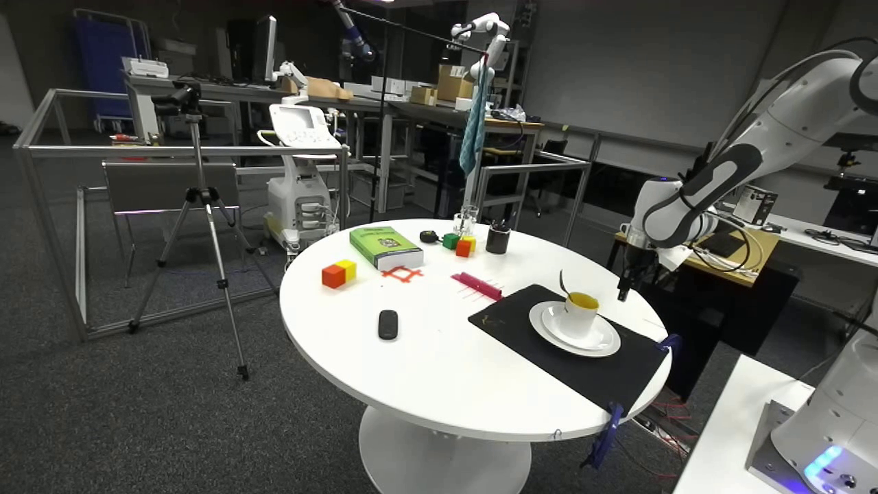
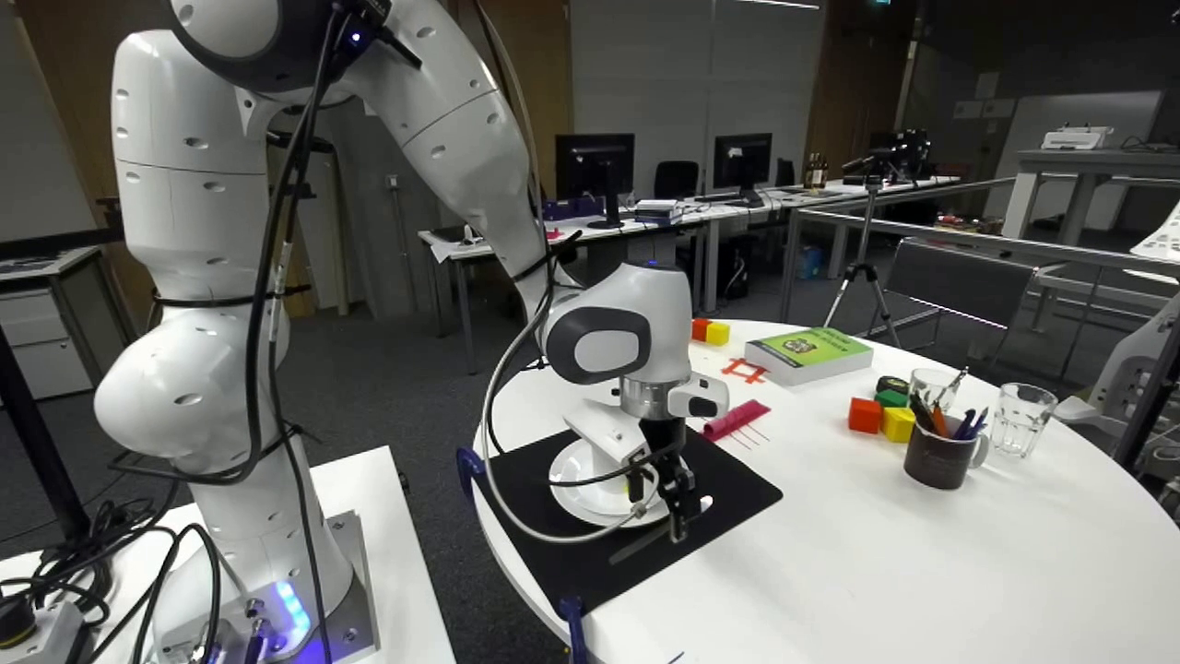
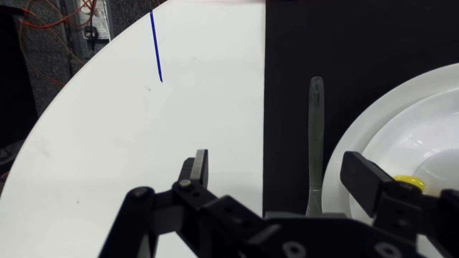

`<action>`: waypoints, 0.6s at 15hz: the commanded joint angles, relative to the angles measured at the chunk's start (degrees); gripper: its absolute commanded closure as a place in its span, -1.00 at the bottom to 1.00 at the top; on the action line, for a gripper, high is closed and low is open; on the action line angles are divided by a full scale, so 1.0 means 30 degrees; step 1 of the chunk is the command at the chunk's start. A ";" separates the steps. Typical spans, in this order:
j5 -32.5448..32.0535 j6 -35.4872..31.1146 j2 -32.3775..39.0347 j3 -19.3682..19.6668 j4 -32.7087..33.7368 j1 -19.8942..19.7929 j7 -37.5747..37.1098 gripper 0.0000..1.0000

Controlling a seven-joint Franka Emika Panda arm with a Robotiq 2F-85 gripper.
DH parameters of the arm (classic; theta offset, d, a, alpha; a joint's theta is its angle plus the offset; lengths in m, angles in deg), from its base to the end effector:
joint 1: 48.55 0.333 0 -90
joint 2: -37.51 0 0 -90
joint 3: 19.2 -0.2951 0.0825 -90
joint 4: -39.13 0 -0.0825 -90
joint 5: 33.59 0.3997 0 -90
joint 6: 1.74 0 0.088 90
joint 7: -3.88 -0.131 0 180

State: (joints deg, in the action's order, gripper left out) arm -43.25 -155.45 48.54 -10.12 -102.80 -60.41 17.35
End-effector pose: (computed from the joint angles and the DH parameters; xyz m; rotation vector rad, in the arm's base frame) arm 0.4505 -0.1728 0.1595 3.0362 0.0356 -0.0283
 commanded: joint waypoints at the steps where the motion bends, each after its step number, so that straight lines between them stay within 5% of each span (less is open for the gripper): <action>1: -0.0749 0.0468 0.0552 0.0415 0.0574 0.0504 -0.1731 -1.00; 3: 0.3496 0.1141 -0.0351 -0.1728 -0.0192 -0.0724 0.3097 -1.00; 4: 0.1529 0.0447 0.0437 -0.0466 0.0186 0.0095 0.0672 -1.00; 6: 0.3020 0.0687 0.0424 -0.1200 0.0187 -0.0108 0.2241 -1.00; 9: 0.2579 0.0258 0.0440 -0.1130 0.0171 0.0257 0.1178 -1.00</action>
State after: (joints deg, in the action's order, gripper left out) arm -34.18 -153.44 49.92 -14.46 -102.28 -60.89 24.08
